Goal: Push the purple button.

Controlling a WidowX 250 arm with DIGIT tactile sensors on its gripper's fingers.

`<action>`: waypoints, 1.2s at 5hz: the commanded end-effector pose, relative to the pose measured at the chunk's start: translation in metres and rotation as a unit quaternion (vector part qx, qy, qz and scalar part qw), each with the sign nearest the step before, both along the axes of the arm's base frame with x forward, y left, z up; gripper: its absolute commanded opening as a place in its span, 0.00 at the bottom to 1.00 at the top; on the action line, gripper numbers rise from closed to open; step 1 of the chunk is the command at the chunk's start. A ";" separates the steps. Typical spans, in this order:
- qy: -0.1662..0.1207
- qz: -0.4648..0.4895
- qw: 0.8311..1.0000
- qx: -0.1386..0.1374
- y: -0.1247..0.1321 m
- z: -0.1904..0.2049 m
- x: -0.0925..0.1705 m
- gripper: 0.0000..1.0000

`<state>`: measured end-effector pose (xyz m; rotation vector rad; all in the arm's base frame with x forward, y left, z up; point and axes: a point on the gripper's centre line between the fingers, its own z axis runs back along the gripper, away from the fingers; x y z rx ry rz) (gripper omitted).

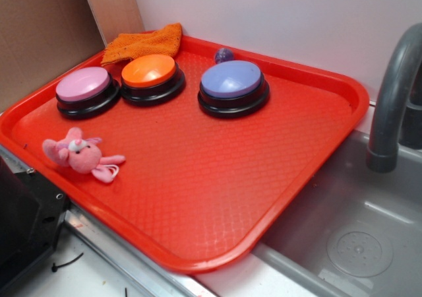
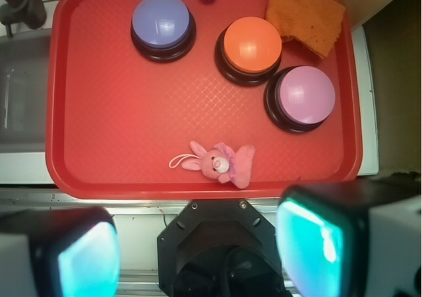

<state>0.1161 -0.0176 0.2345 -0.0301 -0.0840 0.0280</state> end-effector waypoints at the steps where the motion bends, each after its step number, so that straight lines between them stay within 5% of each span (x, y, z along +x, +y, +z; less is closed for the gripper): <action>1: 0.000 0.000 1.000 0.000 0.000 0.000 0.000 1.00; 2: 0.002 0.014 1.000 0.027 -0.006 -0.027 0.050 1.00; 4: -0.069 -0.067 0.995 -0.033 -0.048 -0.090 0.150 1.00; 5: -0.049 -0.063 0.997 -0.016 -0.044 -0.119 0.183 1.00; 6: -0.059 -0.055 0.996 -0.032 -0.037 -0.131 0.199 1.00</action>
